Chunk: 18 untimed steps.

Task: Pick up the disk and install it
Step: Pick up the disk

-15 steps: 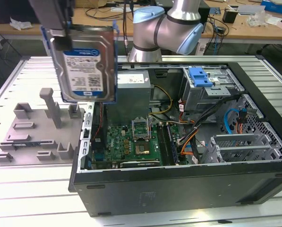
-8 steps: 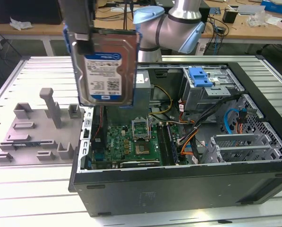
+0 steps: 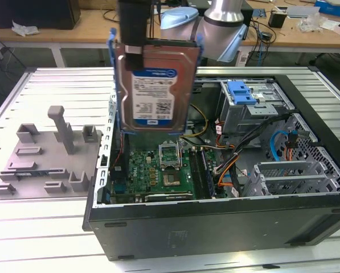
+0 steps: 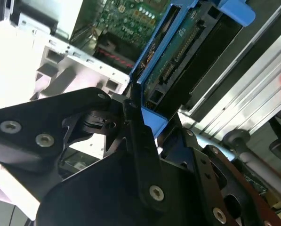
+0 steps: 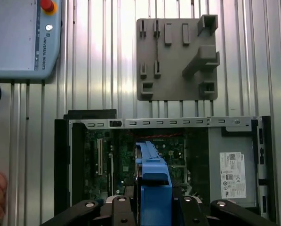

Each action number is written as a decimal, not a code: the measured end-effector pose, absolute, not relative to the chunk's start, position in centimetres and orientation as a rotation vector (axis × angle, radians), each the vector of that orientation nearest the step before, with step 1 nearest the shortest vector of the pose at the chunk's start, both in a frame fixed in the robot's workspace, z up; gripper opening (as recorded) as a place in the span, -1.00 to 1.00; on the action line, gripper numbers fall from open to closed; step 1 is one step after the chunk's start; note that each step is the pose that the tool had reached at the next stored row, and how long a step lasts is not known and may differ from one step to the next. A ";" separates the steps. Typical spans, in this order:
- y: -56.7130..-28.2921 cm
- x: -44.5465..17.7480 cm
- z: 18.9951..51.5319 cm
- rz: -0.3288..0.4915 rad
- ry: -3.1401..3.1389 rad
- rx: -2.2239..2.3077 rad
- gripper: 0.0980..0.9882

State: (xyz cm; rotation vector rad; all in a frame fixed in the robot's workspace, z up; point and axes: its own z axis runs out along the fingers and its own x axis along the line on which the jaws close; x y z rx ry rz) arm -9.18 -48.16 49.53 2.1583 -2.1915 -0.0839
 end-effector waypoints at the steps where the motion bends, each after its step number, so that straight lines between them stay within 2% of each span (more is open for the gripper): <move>1: -48.3 -8.7 49.5 -0.084 -2.192 2.158 -0.39; 9: -49.5 -3.0 49.5 -0.087 -2.190 2.157 -0.39; 18: -49.5 -2.8 49.5 -0.087 -2.190 2.156 -0.39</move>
